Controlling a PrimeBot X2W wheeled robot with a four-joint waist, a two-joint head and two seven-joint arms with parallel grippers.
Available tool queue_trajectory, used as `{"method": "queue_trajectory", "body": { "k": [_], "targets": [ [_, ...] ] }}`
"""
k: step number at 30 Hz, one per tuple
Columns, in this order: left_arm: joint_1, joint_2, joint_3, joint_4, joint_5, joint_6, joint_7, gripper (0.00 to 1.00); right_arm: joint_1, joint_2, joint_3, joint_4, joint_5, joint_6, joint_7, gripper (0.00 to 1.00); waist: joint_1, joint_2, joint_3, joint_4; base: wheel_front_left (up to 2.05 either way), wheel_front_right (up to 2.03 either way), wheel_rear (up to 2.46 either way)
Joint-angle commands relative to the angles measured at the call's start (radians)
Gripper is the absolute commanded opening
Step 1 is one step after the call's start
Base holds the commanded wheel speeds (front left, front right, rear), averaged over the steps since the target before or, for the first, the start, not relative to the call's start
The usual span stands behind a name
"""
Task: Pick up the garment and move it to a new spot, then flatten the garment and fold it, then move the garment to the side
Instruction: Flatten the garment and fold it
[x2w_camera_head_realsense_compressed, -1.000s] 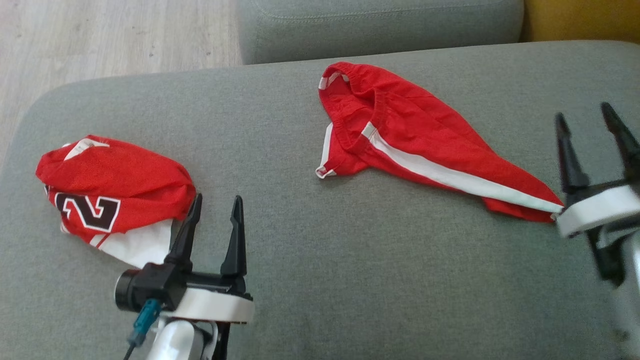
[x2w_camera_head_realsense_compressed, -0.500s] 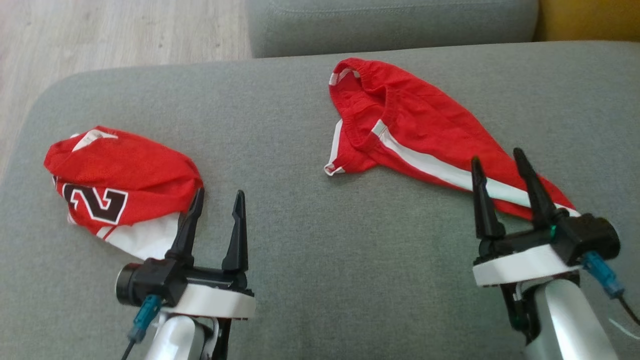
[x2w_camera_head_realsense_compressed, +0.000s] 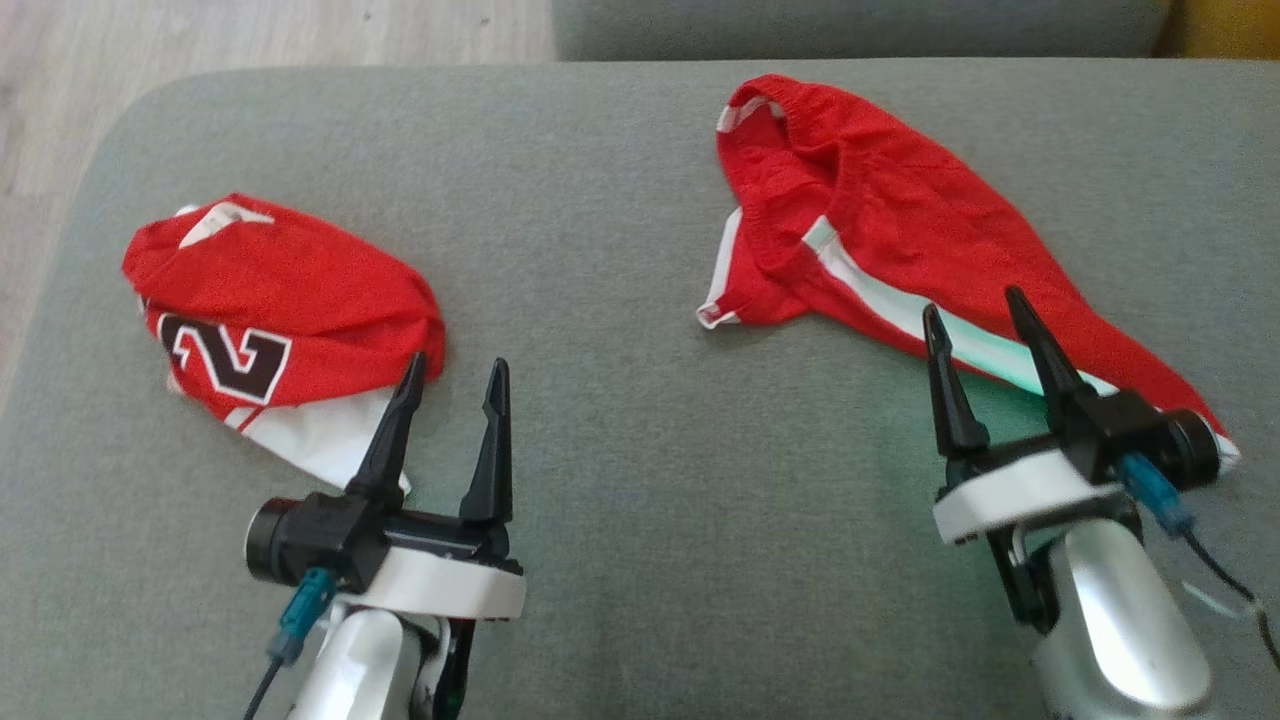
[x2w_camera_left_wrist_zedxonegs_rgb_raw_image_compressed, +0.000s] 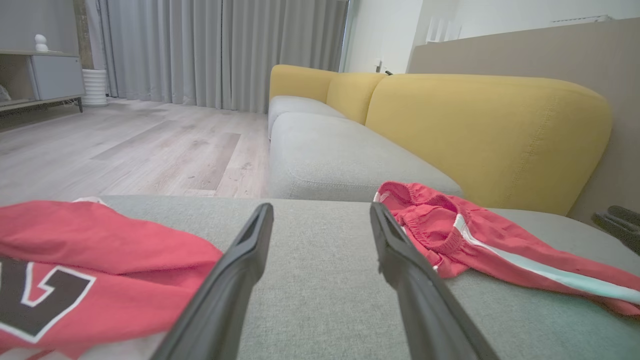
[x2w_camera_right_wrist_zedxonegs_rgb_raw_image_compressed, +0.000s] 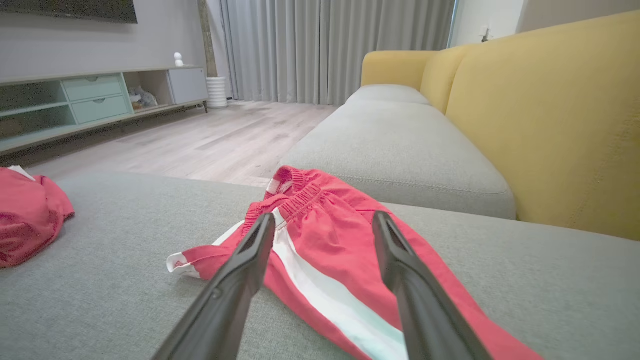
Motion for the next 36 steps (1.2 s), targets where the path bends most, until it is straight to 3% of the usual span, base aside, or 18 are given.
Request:
{"method": "queue_trajectory", "body": {
  "k": [1,18,19,20,29,36],
  "targets": [
    [-0.039,0.001,0.026,-0.029,-0.003,0.006,-0.009,1.0,-0.053,0.004,0.019,-0.007,-0.008,0.007,-0.006,1.0,-0.0001,0.0,0.014,0.017,0.0,0.0,0.0],
    [-0.058,0.001,0.016,-0.025,-0.006,0.012,-0.009,1.0,-0.284,0.003,-0.02,0.446,-0.168,0.007,0.024,0.97,-0.0001,0.0,0.06,0.074,0.0,0.0,0.0],
    [-0.059,0.001,0.016,-0.026,-0.006,0.013,-0.009,1.0,-0.293,0.003,-0.028,0.462,-0.174,0.007,0.02,0.29,-0.0001,0.0,0.062,0.074,0.0,0.0,0.0],
    [-0.06,0.001,0.016,-0.026,-0.005,0.014,-0.009,1.0,-0.301,0.003,-0.034,0.476,-0.178,0.007,0.017,0.0,-0.0001,0.0,0.064,0.074,0.0,0.0,0.0],
    [-0.06,0.001,0.025,-0.018,-0.002,0.015,-0.009,1.0,-0.32,0.004,0.048,0.479,-0.105,0.007,-0.005,0.0,-0.0001,0.0,0.053,0.051,0.0,0.0,0.0],
    [-0.045,0.001,0.035,-0.011,-0.003,0.014,-0.009,1.0,-0.226,0.004,0.249,0.32,0.037,0.007,-0.006,0.0,-0.0001,0.0,0.006,0.007,0.0,0.0,0.0]
  ]
}}
